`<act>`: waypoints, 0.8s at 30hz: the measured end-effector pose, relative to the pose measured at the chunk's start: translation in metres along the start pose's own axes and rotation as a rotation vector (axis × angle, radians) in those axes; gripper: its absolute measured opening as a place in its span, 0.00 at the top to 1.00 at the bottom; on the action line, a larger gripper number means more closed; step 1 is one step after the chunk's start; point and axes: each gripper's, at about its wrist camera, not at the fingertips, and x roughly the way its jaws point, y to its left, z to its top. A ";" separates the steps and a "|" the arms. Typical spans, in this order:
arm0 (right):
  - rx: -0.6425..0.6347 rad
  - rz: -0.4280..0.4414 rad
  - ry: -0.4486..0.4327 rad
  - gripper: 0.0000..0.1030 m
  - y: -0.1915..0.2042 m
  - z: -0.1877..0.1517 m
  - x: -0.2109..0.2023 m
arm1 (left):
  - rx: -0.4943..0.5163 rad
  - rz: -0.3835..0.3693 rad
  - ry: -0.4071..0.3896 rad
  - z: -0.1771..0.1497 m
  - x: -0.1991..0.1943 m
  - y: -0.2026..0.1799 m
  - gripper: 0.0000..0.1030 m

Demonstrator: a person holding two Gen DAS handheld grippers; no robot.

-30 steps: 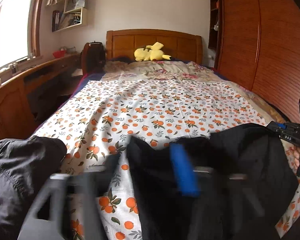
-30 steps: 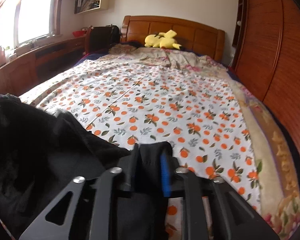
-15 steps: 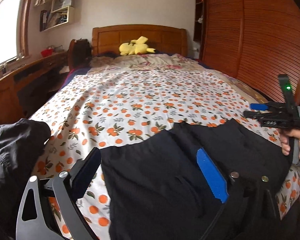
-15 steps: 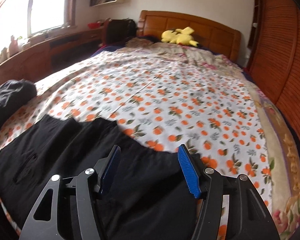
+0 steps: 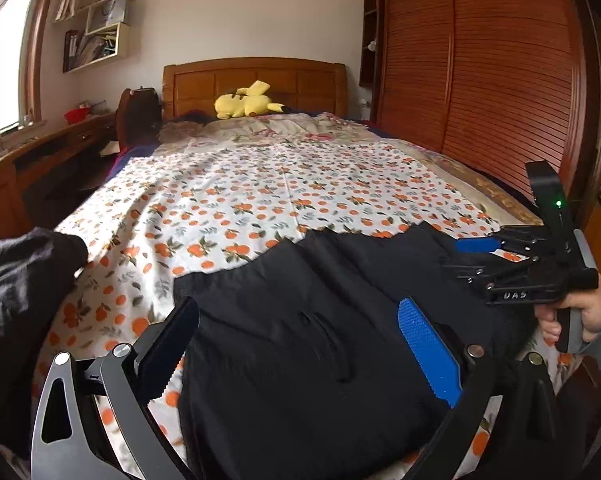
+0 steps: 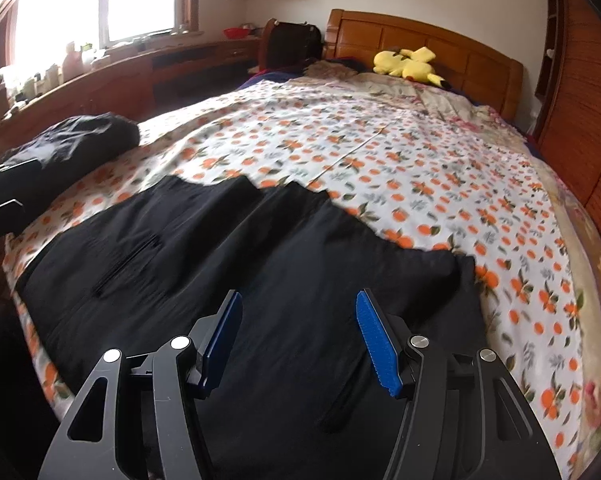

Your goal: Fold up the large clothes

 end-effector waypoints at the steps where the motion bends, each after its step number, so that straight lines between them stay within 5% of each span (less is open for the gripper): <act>1: -0.003 0.008 0.001 0.44 0.005 -0.005 -0.003 | 0.000 -0.007 0.005 -0.004 -0.001 -0.003 0.02; 15: -0.032 -0.008 0.028 0.45 0.041 -0.046 -0.029 | 0.000 -0.002 0.053 -0.039 -0.006 -0.017 0.02; 24: 0.028 -0.036 0.069 0.44 0.042 -0.079 0.003 | -0.014 -0.001 0.074 -0.050 -0.004 -0.020 0.02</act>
